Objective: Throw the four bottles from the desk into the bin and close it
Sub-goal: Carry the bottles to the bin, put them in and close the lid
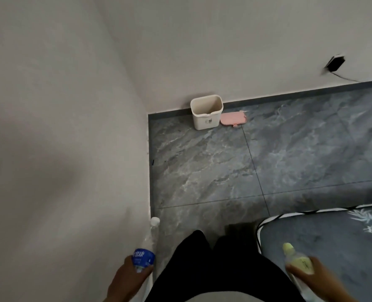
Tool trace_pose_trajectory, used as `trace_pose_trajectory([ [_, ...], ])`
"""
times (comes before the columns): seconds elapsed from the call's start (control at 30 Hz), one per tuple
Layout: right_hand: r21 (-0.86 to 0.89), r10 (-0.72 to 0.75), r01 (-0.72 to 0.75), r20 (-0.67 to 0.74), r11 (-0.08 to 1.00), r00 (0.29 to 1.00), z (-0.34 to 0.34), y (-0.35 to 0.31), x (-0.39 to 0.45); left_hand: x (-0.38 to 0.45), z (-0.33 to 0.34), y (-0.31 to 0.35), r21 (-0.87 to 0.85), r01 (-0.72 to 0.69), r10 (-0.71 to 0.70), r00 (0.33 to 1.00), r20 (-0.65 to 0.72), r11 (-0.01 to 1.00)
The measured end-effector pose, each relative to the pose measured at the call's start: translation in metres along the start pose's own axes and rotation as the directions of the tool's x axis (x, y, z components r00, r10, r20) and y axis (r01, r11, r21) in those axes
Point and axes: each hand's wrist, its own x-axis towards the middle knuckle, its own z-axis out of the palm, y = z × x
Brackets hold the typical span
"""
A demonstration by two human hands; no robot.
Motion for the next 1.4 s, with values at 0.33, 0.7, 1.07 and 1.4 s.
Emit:
trace_pose_trajectory([
  [0.33, 0.157, 0.125, -0.142, 0.112, 0.977, 0.986, -0.037, -0.037, 0.053, 0.066, -0.028, 0.131, 0.145, -0.101, 0.106, 0.994, -0.029, 0.984],
  [0.7, -0.043, 0.033, -0.029, 0.1, 0.999, 0.994, -0.125, -0.183, 0.145, 0.1, -0.038, 0.211, 0.032, 0.014, -0.016, 0.998, 0.056, 0.999],
  [1.07, 0.02, 0.082, -0.084, 0.099, 0.996, 0.992, -0.142, -0.271, 0.185, 0.156, -0.092, 0.312, 0.012, 0.045, -0.046, 0.997, 0.067, 0.999],
  [1.4, 0.153, 0.141, -0.145, 0.035, 0.978, 0.989, -0.173, -0.298, 0.22, 0.209, -0.13, 0.422, 0.108, -0.036, 0.032, 0.999, 0.044, 0.994],
])
